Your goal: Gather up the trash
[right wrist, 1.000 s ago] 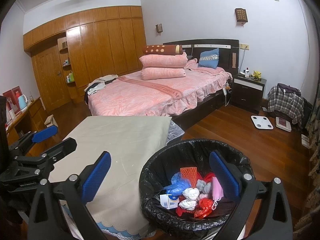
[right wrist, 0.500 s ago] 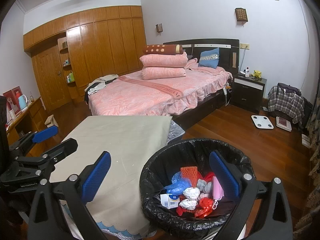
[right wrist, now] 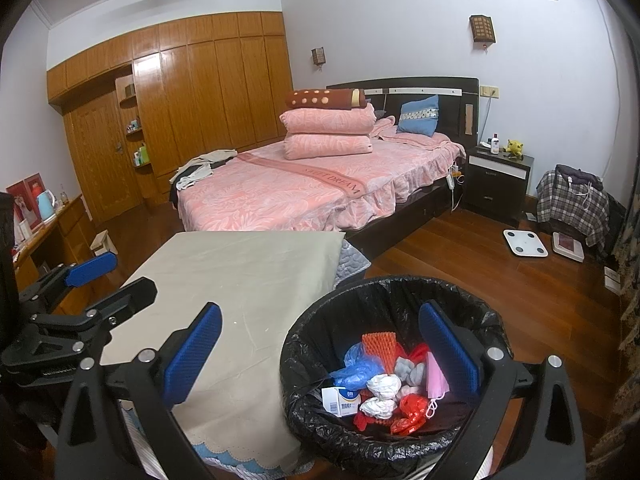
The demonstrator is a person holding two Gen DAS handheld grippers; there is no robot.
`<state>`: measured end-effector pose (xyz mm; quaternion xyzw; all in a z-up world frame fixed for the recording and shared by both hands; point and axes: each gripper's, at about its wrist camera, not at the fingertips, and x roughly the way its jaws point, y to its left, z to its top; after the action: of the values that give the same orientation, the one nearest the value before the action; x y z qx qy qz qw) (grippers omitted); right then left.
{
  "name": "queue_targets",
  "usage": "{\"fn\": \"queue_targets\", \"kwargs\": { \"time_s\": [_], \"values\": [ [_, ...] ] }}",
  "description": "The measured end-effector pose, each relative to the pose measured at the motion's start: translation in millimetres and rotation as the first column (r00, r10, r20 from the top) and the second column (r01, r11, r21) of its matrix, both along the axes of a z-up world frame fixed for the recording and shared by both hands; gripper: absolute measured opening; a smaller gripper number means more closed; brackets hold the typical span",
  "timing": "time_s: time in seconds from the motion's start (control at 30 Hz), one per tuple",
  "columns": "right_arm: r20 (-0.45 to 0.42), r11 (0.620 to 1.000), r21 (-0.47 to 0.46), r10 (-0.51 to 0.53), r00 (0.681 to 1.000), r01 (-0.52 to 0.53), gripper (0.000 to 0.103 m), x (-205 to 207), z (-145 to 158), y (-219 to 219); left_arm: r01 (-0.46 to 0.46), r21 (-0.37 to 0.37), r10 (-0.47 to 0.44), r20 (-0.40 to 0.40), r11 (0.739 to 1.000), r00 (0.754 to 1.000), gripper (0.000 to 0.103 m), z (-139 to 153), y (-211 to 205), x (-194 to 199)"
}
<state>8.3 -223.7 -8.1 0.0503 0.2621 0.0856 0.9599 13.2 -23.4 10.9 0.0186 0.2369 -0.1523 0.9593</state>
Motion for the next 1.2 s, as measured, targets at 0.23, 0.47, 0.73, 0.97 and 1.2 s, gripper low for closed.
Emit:
{"fn": "queue_targets", "kwargs": {
  "time_s": [0.23,0.47,0.73,0.97,1.2],
  "values": [
    [-0.001,1.0,0.001,0.0,1.0,0.0,0.097,0.1,0.0,0.0,0.0,0.0,0.0,0.0,1.0,1.0,0.094,0.3,-0.5,-0.1],
    [-0.002,1.0,0.0,0.0,1.0,0.0,0.097,0.0,-0.1,-0.1,0.001,0.001,-0.001,-0.001,1.0,1.0,0.094,0.8,0.2,-0.5],
    [-0.002,1.0,0.001,0.0,1.0,0.0,0.097,0.3,0.1,0.2,0.001,0.0,-0.001,-0.001,1.0,1.0,0.094,1.1,-0.2,-0.4],
    [-0.001,1.0,0.0,0.001,1.0,-0.001,0.097,-0.1,0.3,-0.5,0.0,0.001,0.0,-0.003,1.0,1.0,0.094,0.8,-0.3,-0.4],
    [-0.007,1.0,0.001,-0.001,1.0,0.001,0.097,0.8,-1.1,0.4,0.003,-0.005,-0.003,-0.01,1.0,1.0,0.094,-3.1,5.3,-3.2]
  ]
}}
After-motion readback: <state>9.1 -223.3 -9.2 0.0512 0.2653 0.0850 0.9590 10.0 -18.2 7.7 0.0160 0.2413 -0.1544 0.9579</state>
